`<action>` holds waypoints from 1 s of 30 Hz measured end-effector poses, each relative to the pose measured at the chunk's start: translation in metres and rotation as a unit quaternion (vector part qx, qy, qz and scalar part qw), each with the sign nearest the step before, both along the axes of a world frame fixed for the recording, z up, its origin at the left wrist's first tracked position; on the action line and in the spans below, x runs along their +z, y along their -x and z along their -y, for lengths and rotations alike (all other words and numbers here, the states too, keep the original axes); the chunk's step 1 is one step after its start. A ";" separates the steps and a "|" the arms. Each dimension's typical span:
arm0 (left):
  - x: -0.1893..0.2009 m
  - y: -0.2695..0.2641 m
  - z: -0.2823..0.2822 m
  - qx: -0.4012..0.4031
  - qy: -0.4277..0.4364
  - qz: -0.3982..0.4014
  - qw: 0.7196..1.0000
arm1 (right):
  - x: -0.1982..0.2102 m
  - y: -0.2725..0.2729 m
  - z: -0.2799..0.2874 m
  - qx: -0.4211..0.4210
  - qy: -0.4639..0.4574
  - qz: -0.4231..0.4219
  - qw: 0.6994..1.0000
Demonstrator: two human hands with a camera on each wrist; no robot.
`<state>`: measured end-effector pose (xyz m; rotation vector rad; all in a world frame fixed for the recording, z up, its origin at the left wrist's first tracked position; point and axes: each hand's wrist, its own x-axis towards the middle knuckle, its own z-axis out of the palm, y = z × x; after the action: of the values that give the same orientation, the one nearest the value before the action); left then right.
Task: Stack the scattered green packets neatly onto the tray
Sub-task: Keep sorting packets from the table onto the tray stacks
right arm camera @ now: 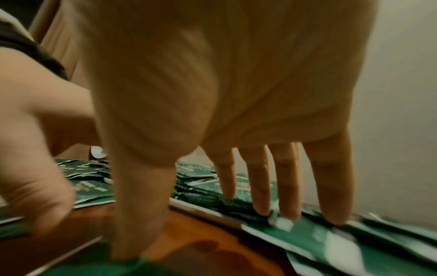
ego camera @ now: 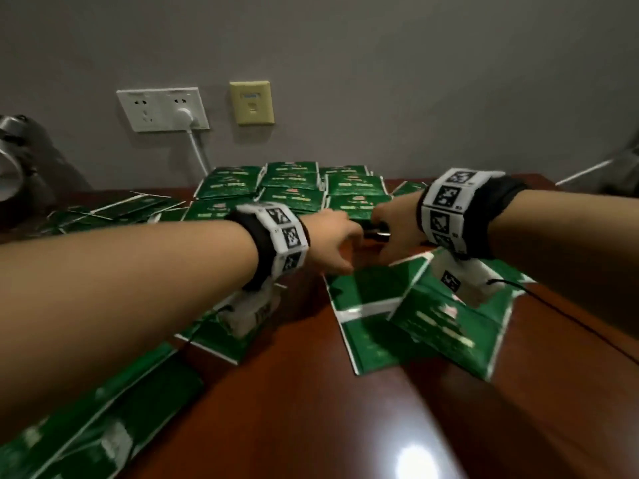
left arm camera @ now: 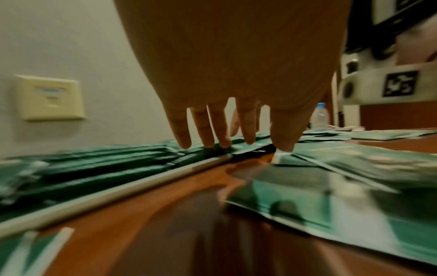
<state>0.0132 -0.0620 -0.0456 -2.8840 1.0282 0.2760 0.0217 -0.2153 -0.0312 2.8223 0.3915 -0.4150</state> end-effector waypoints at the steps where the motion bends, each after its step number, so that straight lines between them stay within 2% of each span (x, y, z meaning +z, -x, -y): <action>1: -0.007 0.017 0.013 -0.019 0.007 -0.017 1.000 | -0.003 0.017 0.012 -0.017 0.001 -0.025 1.000; 3: -0.022 0.050 0.034 -0.026 -0.002 -0.043 0.999 | -0.011 0.053 0.033 -0.044 0.004 -0.080 0.996; 5: -0.038 0.077 0.046 0.000 -0.047 -0.055 0.997 | -0.021 0.091 0.047 -0.057 -0.008 -0.097 0.994; 7: -0.049 0.094 0.052 0.019 -0.075 -0.044 0.996 | -0.036 0.120 0.054 -0.051 -0.005 -0.067 0.996; 9: -0.051 0.102 0.051 0.039 -0.057 -0.032 0.997 | -0.047 0.134 0.051 -0.048 0.000 -0.025 0.999; 12: -0.051 0.108 0.046 0.075 -0.003 -0.023 0.997 | -0.051 0.136 0.049 -0.057 -0.025 0.006 0.998; 15: -0.052 0.114 0.039 0.106 0.028 -0.009 0.994 | -0.053 0.140 0.054 -0.033 -0.036 0.043 0.998; 19: -0.044 0.123 0.039 0.085 -0.018 -0.006 0.996 | -0.057 0.145 0.060 -0.030 -0.060 0.050 0.996; 24: -0.036 0.140 0.033 0.017 -0.131 0.035 0.991 | -0.042 0.142 0.057 -0.018 -0.080 0.070 0.994; 30: -0.042 0.152 0.018 0.039 -0.169 -0.001 0.985 | -0.030 0.141 0.055 -0.024 -0.094 0.111 0.989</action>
<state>-0.1388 -0.0796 -0.0879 -2.6191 0.7796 0.4151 -0.1192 -0.2698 -0.0616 3.0235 0.3306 -0.0743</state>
